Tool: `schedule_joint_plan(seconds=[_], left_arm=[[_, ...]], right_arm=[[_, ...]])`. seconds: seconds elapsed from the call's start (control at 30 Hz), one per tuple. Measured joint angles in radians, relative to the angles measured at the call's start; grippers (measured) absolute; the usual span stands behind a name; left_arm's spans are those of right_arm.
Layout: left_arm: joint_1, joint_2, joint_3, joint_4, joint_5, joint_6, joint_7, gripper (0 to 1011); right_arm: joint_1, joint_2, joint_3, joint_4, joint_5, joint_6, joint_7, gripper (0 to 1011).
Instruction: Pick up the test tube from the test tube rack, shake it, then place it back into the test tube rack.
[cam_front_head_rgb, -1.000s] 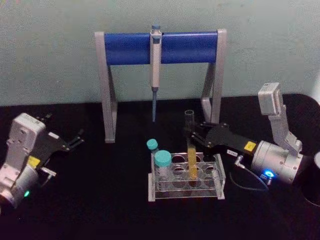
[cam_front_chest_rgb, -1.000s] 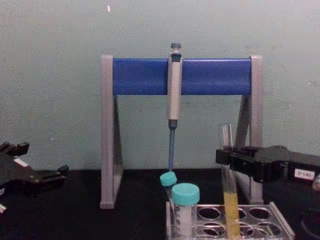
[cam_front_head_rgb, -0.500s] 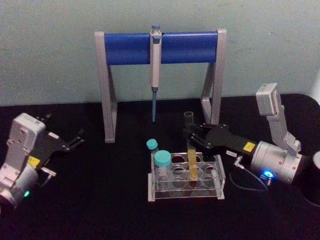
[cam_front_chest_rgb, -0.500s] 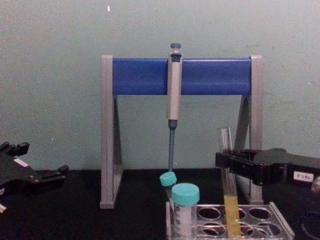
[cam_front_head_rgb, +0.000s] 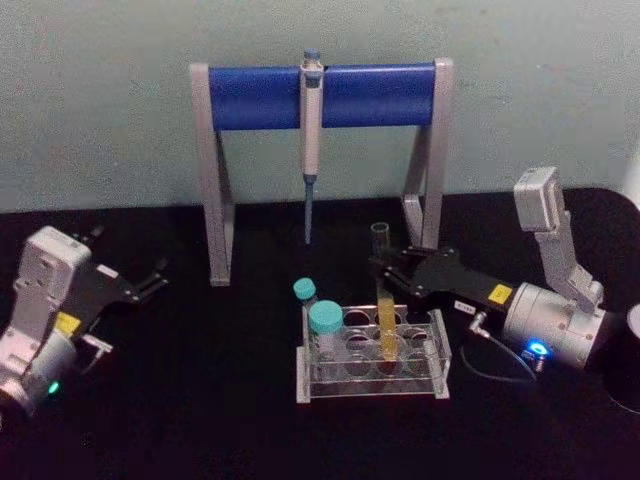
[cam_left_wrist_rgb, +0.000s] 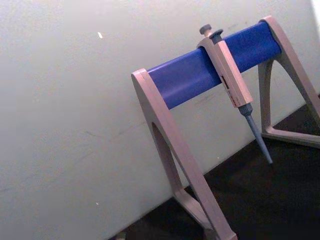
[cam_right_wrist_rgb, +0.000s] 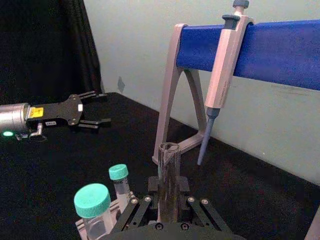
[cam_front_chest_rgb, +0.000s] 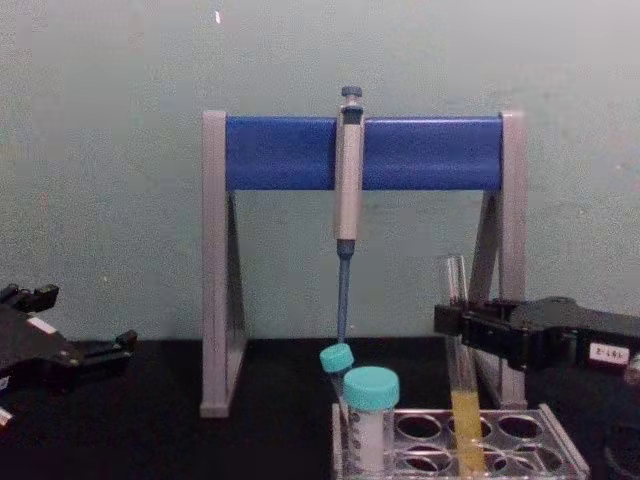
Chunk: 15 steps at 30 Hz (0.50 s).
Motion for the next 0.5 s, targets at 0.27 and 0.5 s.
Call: schedule_joint_plan(seconds=[0.27, 0.5], left_arm=[[0.0, 0.0, 0.0, 0.0, 0.0, 0.0, 0.0, 1001], [0.0, 0.0, 0.0, 0.0, 0.0, 0.0, 0.0, 1001]], right_arm=[[0.0, 0.0, 0.0, 0.0, 0.0, -0.001, 0.001, 232], [0.001, 0.0, 0.0, 0.0, 0.0, -0.001, 0.001, 232]])
